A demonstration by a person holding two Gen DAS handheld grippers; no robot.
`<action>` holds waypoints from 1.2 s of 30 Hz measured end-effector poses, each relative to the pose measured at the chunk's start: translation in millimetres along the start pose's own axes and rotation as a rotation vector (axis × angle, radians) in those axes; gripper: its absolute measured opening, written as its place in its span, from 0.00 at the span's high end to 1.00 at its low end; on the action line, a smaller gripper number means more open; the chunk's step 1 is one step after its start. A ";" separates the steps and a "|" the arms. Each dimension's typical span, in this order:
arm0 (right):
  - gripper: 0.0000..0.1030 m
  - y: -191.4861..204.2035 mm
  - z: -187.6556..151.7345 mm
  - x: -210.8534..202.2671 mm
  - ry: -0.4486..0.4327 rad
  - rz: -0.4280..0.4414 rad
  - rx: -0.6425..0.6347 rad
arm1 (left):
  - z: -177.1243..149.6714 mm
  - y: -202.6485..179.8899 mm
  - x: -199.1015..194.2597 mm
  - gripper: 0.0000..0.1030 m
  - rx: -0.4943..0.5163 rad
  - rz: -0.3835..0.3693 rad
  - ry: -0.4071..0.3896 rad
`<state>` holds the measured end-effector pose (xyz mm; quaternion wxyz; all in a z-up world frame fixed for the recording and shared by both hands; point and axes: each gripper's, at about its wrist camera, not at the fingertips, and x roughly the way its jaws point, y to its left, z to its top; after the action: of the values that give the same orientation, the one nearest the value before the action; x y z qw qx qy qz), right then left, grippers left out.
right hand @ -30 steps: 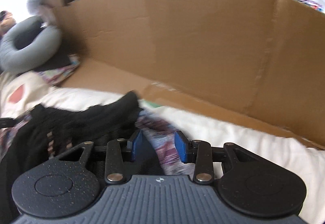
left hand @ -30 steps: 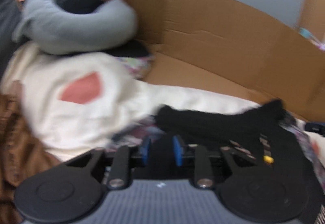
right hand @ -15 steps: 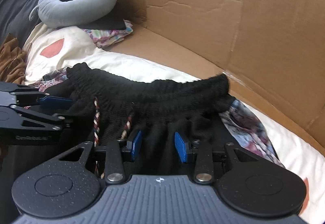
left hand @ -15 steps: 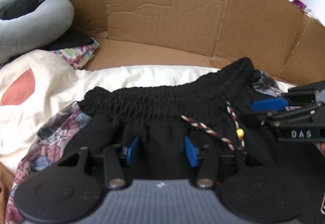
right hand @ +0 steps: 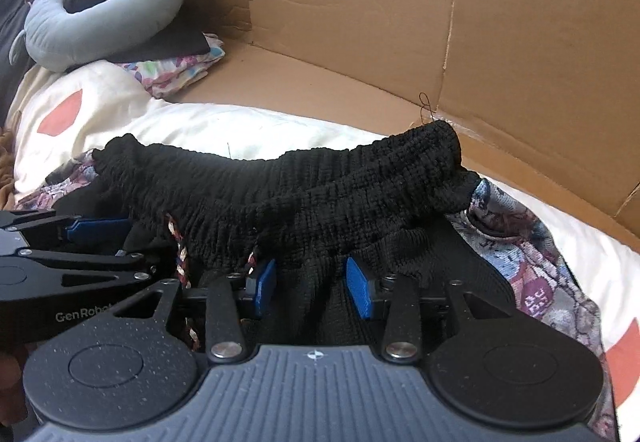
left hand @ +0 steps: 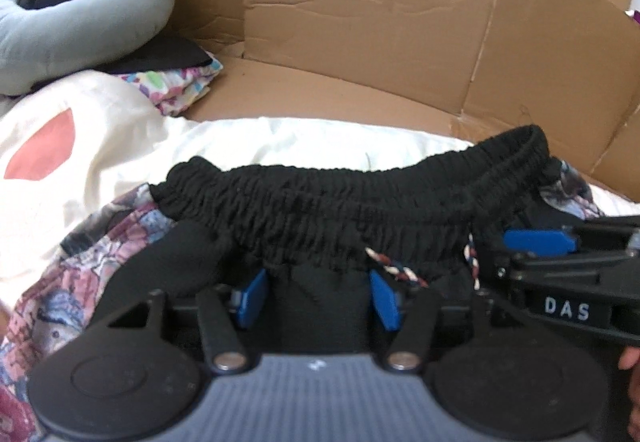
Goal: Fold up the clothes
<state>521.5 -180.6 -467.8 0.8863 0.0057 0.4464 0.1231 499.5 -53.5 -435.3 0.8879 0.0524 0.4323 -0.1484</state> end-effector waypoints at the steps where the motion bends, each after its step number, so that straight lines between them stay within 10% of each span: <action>1: 0.55 -1.1 0.1 -3.8 0.000 0.003 0.007 | 0.0 2.3 -3.5 0.43 -0.002 -0.007 -0.007; 20: 0.33 -23.8 -1.5 -150.6 -0.043 0.049 0.113 | -1.8 64.9 -162.3 0.40 -0.054 0.022 -0.002; 36: 0.12 -22.4 -0.1 -303.8 -0.038 -0.002 0.169 | 5.7 105.2 -318.5 0.10 -0.078 0.010 -0.003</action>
<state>352.7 -270.1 -230.6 0.8911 0.0822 0.4384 0.0840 350.9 114.7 -186.0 0.8907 0.0197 0.4361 -0.1270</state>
